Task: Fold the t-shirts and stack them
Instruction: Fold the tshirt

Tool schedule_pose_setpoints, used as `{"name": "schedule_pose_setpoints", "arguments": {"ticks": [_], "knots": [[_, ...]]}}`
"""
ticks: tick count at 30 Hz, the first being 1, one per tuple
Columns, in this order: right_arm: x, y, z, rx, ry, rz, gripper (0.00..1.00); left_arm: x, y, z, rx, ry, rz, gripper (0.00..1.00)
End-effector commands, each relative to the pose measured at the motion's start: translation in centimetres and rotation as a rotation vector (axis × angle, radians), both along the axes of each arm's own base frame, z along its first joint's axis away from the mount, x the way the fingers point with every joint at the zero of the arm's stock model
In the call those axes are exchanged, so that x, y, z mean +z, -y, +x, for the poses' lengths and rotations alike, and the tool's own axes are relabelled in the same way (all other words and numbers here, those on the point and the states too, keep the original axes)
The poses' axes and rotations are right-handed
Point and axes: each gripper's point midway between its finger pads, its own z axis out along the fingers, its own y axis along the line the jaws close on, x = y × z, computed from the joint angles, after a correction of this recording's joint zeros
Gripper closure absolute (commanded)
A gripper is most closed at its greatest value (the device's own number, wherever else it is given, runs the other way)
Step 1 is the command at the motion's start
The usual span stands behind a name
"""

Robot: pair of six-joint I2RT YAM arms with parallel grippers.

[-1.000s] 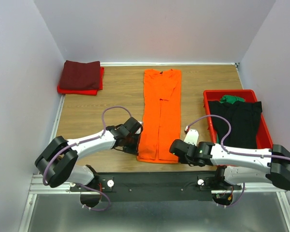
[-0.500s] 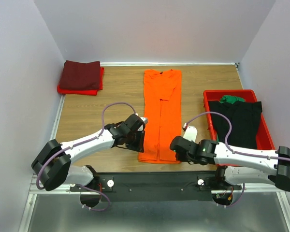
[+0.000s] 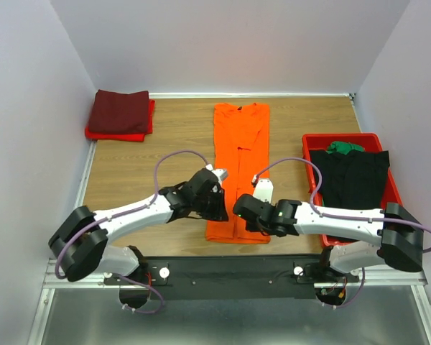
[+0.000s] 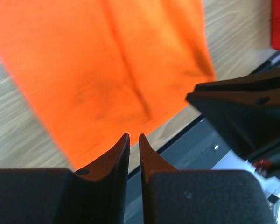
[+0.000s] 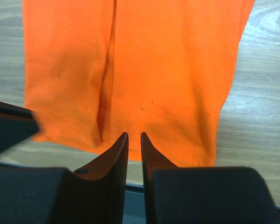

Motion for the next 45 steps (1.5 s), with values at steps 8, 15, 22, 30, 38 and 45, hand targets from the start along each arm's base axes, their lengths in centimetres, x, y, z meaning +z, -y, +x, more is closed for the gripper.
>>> {"name": "schedule_pose_setpoints", "arguments": {"ticks": [8, 15, 22, 30, 38, 45], "knots": [[0.9, -0.8, 1.3, -0.031, 0.073, 0.034, 0.77, -5.7, 4.9, -5.4, -0.139, -0.141, -0.036, 0.84], [0.6, -1.1, 0.9, -0.022, 0.057, 0.067, 0.77, -4.9, 6.4, -6.6, -0.187, -0.142, -0.102, 0.85], [0.9, -1.1, 0.7, -0.015, 0.056, 0.093, 0.77, -2.7, 6.0, -5.5, -0.144, -0.085, -0.111, 0.85], [-1.1, -2.5, -0.7, 0.047, -0.018, 0.125, 0.76, -3.2, 1.3, -3.3, 0.026, -0.096, -0.033, 0.85], [-3.4, -4.0, -1.5, 0.121, -0.084, 0.099, 0.74, -2.9, -2.9, 0.2, 0.208, -0.046, 0.003, 0.80], [-4.2, -4.4, -1.7, 0.141, -0.111, 0.081, 0.83, -3.9, -5.0, 0.1, 0.297, -0.054, 0.062, 0.61]]}}
